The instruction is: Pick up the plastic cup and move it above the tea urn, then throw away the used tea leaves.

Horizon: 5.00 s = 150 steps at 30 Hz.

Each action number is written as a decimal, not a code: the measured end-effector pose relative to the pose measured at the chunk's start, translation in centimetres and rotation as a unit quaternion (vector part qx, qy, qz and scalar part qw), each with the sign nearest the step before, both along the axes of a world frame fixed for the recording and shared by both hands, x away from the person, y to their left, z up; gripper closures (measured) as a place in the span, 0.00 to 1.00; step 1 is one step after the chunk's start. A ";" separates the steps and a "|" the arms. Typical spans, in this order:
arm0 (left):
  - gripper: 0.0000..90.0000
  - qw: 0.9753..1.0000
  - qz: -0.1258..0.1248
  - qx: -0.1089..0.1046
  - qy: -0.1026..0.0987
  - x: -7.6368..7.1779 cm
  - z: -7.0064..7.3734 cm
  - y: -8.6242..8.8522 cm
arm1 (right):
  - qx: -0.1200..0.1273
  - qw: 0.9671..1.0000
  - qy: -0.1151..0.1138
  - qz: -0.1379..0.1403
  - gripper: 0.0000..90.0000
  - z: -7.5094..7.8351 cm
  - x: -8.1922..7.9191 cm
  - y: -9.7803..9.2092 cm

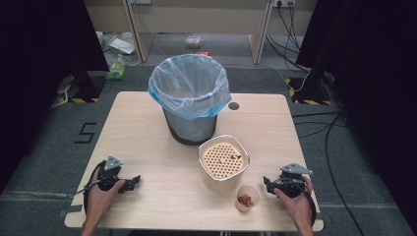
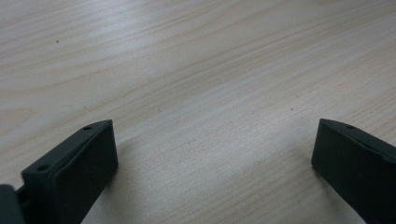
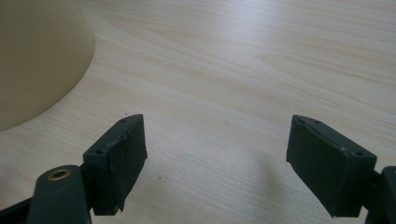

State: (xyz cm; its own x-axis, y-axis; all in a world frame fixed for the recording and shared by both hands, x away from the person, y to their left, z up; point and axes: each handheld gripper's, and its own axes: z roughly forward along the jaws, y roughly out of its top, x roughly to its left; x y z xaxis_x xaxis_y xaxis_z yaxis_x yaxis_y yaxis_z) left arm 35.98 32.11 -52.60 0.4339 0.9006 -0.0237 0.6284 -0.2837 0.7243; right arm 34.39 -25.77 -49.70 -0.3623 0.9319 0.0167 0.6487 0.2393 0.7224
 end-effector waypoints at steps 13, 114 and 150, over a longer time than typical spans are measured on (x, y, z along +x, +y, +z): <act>0.00 1.000 0.000 0.000 0.000 0.0 0.0 0.0 | 0.002 1.000 -0.009 0.000 0.29 1.7 -1.0 0.2; 0.00 1.000 0.000 0.000 0.000 0.0 0.0 0.0 | -0.055 0.987 -0.082 0.128 0.97 8.7 -2.0 1.7; 0.00 1.000 0.000 0.000 0.000 0.0 0.0 0.0 | -0.139 0.921 -0.334 0.143 0.97 13.6 3.5 8.4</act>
State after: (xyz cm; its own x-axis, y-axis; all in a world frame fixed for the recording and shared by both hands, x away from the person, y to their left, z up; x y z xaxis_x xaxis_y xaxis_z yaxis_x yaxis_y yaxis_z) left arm 35.98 32.11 -52.59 0.4341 0.9006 -0.0235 0.6284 -0.2840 0.7242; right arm 37.89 -17.40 -36.14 -0.4366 0.7305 -0.5251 -0.0378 0.5683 0.8220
